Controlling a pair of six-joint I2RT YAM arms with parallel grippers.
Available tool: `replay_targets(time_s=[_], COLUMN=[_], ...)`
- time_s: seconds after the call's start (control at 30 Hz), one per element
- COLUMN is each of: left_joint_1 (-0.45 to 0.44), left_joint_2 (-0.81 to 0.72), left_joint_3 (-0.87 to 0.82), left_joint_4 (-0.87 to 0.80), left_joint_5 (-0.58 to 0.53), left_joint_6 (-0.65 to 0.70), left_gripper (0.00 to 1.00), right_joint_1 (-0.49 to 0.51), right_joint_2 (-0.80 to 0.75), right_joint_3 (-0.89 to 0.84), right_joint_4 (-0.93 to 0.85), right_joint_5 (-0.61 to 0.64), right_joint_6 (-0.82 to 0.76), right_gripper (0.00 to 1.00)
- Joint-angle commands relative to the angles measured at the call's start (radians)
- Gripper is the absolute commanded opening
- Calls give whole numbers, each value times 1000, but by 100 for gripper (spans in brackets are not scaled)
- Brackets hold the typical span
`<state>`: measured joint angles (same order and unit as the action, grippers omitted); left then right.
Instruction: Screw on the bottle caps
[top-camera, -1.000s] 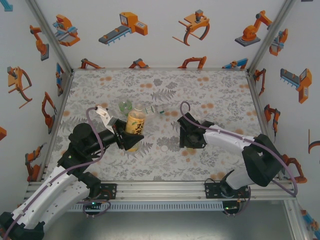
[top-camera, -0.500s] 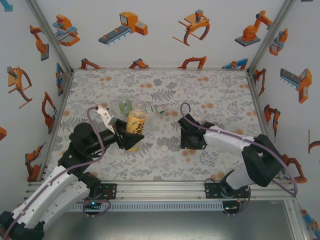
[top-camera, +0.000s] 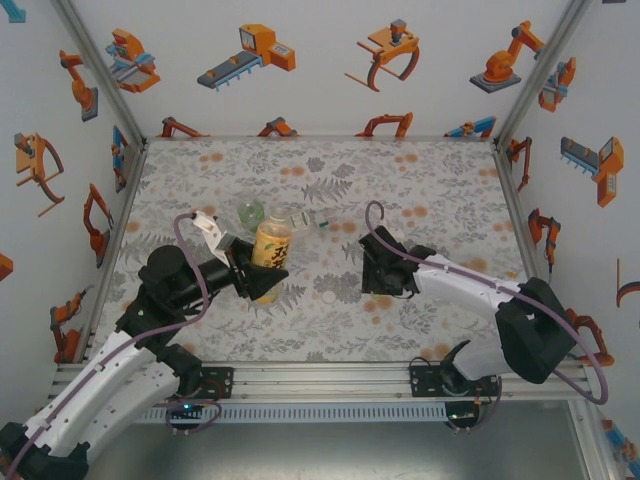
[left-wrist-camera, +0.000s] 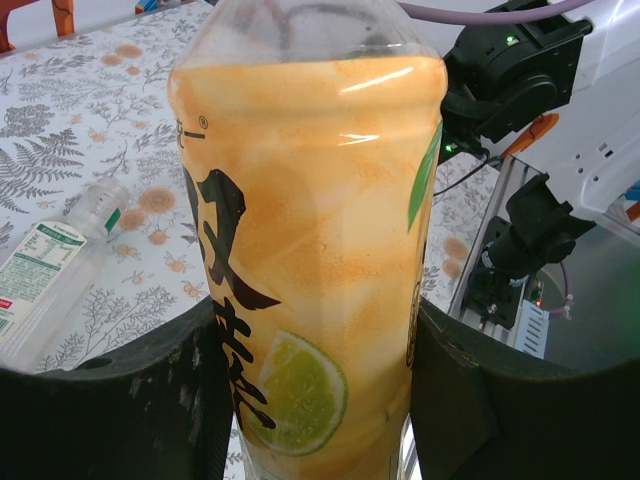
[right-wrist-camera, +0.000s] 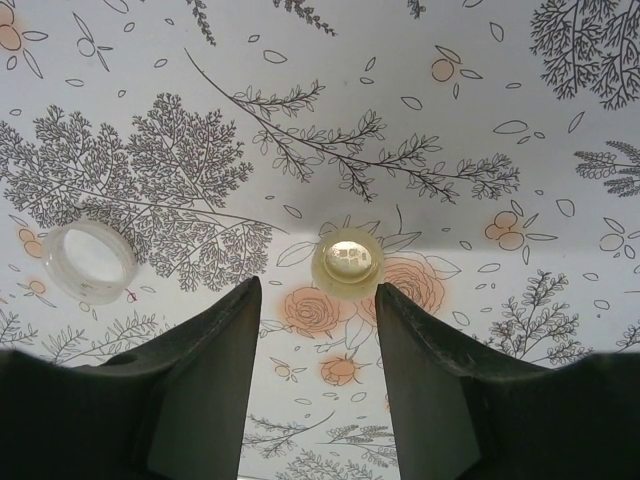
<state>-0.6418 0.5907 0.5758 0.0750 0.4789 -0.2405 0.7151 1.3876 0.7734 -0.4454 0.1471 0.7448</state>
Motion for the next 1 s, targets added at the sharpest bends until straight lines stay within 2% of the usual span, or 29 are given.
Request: replay_targets(time_s=[0.0, 0.43, 0.97], left_joint_1=[-5, -4, -5], left_joint_2=[-5, -23, -10], left_joint_3=[19, 16, 23], left_joint_4=[38, 25, 27], left_joint_5=[-1, -10, -10], left_joint_6=[-22, -22, -19], left_gripper=[2, 3, 3], right_joint_1=[5, 4, 5], right_joint_2=[16, 45, 6], right_joint_3=[-1, -2, -27], right_joint_4=[-1, 6, 37], right_joint_5=[3, 2, 19], right_joint_6=[9, 6, -6], right_gripper=[48, 48, 46])
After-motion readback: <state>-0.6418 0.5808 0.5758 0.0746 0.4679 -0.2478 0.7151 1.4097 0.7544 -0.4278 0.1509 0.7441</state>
